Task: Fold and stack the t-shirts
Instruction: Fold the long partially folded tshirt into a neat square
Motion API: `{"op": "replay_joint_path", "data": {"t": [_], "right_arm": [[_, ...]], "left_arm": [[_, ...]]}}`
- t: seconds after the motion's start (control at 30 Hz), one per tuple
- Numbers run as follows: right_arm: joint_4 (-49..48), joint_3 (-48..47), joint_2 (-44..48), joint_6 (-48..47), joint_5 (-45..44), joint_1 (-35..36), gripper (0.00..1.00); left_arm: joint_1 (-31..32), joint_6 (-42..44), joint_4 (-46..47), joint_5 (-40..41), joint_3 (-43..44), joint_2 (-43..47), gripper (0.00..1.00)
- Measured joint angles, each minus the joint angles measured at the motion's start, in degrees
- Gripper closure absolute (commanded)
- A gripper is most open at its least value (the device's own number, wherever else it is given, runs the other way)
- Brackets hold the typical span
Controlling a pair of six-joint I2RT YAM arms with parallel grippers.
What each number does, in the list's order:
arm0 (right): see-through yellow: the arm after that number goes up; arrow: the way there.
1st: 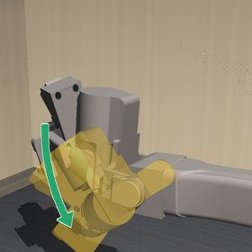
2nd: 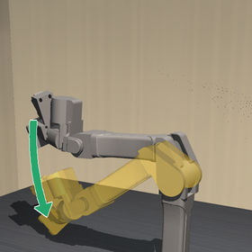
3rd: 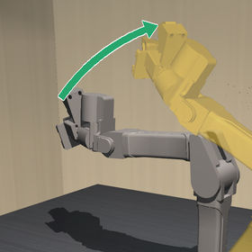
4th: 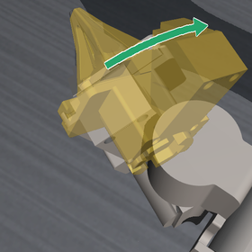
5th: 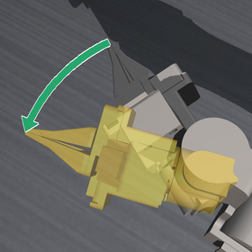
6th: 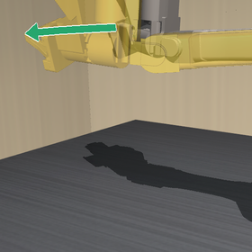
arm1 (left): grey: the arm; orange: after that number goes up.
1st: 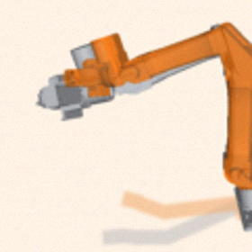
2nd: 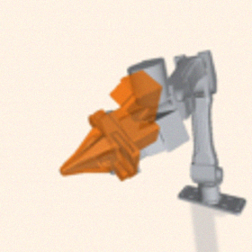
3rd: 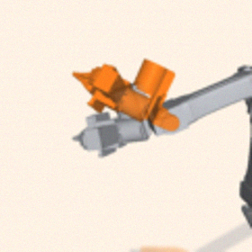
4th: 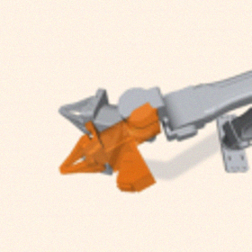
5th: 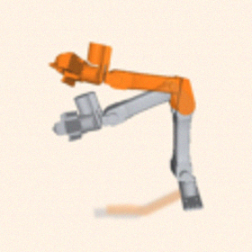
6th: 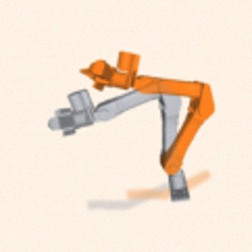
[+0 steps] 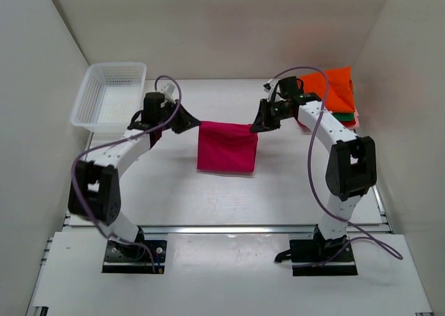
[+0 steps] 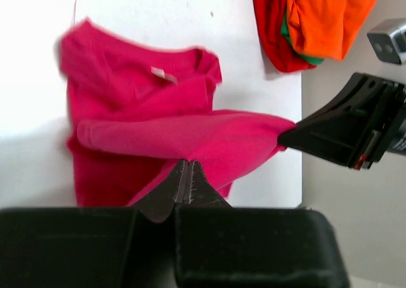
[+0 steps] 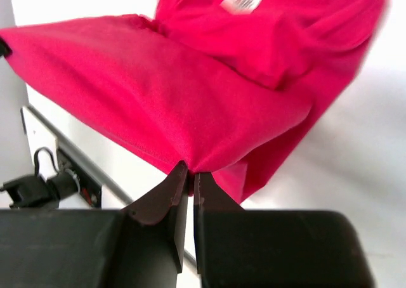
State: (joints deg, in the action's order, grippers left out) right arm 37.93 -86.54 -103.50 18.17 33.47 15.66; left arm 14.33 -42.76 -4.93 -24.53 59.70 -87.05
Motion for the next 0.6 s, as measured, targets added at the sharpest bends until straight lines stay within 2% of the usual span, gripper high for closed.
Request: {"op": "replay_joint_path", "data": {"t": [0.03, 0.1, 0.13, 0.17, 0.2, 0.23, 0.27, 0.3, 0.37, 0.47, 0.6], "right_arm": [[0.2, -1.2, -1.5, -0.2, 0.1, -0.6, 0.99], [0.0, -3.1, -4.5, -0.5, 0.3, -1.7, 1.00], [-0.2, -3.9, -6.3, -0.6, 0.5, -2.4, 0.93], [-0.3, -4.7, -8.0, -0.6, 0.6, -2.8, 0.83], [-0.8, -5.7, -10.0, -0.5, 0.6, -3.3, 0.77], [-1.6, -6.6, -12.1, -0.5, 0.4, -3.8, 0.64], [-2.3, -7.3, -13.9, -0.3, 0.3, -4.3, 0.56], [-2.9, -8.2, -15.6, 0.0, 0.0, -4.9, 0.48], [-3.9, -11.3, -19.0, 0.3, -0.7, -6.0, 0.41], [-5.9, -15.8, -21.7, 0.8, -3.3, -7.7, 0.31], [-9.1, -16.8, -20.6, 1.1, -5.6, -9.0, 0.16]], "left_arm": [[-0.1, 0.2, 0.5, -0.2, 2.0, -2.8, 1.00], [-0.2, 0.3, 2.1, -0.6, 6.0, -9.0, 0.94], [-0.3, 0.3, 2.8, -0.9, 7.6, -12.1, 0.87], [-0.4, 0.3, 3.3, -1.2, 9.3, -15.1, 0.86], [-0.5, -0.1, 4.3, -1.5, 11.0, -18.4, 0.85], [-0.5, -0.8, 5.5, -1.5, 12.3, -21.4, 0.85], [-0.7, -1.6, 7.0, -1.4, 13.3, -24.2, 0.75], [-1.0, -2.7, 8.8, -1.2, 13.8, -26.8, 0.72], [-1.8, -4.7, 11.9, 0.0, 13.9, -30.1, 0.70], [-3.1, -7.0, 15.2, 3.2, 13.6, -31.5, 0.65], [-4.6, -7.7, 19.8, 5.6, 11.0, -26.9, 0.65]]}}
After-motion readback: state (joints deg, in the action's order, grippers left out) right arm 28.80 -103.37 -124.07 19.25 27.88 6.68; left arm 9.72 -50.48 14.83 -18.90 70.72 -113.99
